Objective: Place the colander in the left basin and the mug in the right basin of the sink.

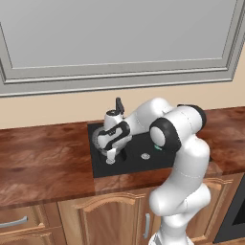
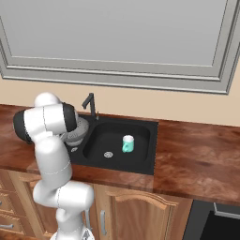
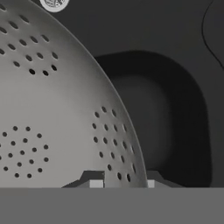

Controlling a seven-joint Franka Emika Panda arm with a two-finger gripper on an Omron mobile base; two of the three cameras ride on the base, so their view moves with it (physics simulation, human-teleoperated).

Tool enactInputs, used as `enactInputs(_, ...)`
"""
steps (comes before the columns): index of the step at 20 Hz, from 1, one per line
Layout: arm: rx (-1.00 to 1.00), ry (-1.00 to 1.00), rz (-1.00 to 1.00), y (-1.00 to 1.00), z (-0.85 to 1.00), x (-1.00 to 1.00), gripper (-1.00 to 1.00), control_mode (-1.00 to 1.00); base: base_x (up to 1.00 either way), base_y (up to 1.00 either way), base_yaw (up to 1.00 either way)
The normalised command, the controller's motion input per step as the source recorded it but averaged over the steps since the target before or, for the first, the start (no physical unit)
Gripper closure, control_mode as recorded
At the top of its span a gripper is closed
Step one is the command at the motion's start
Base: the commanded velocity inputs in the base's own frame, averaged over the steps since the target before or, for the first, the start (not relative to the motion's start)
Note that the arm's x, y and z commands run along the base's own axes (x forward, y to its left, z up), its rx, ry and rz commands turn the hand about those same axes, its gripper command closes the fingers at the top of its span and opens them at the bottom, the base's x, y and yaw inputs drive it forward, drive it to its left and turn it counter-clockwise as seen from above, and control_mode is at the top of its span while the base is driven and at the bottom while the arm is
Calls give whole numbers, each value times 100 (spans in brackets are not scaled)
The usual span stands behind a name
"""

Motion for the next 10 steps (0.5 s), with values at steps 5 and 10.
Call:
enactInputs(5, 0, 0, -3, 0, 6, 0, -100, -100, 0, 0, 0)
enactInputs(10, 0, 0, -6, 0, 21, -5, -100, -100, 0, 0, 0)
